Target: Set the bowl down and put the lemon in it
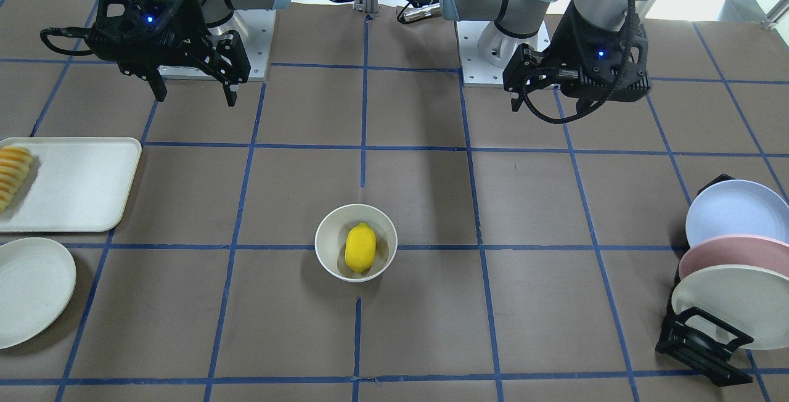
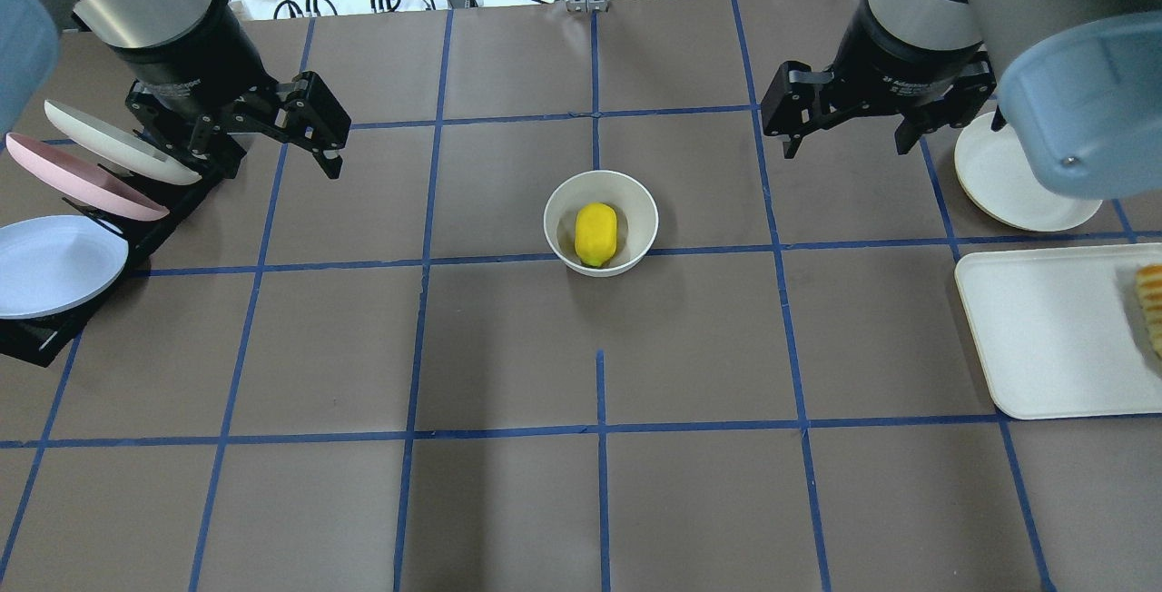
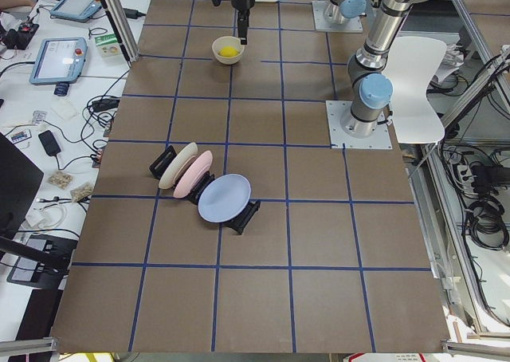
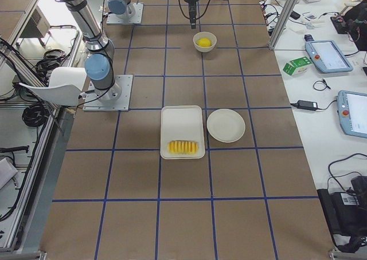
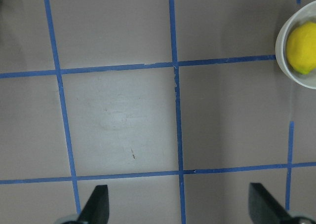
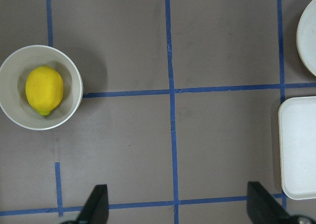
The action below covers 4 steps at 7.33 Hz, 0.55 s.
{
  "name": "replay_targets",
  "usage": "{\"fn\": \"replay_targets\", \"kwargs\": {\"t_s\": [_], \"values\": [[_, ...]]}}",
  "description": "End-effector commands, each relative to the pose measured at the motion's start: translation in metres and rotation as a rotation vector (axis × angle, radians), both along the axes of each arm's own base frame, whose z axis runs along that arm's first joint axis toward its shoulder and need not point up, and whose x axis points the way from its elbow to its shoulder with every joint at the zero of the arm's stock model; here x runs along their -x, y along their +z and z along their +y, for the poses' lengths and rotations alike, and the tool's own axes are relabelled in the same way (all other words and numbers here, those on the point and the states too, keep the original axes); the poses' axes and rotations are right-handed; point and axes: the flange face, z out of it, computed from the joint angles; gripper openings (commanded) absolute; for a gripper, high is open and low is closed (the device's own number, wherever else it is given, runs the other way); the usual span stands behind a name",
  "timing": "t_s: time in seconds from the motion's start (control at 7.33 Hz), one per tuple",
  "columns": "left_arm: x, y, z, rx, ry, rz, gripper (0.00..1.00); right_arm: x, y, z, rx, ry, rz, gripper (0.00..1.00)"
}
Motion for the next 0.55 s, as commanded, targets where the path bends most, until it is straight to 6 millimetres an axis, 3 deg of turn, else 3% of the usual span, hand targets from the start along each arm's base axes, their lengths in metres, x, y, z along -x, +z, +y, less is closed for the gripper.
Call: {"fn": "replay_targets", "kwargs": {"t_s": [0.0,0.41], "values": [[0.0011,0.0014,0.002,0.003,-0.003,0.006,1.0,-0.0001,0.0005,0.0001,0.001,0.0,-0.001,1.0],[0.0009,-0.0016,0.0006,-0.003,-0.003,0.005,1.0,-0.0001,0.0006,0.0,0.003,0.0,-0.001,1.0]]}}
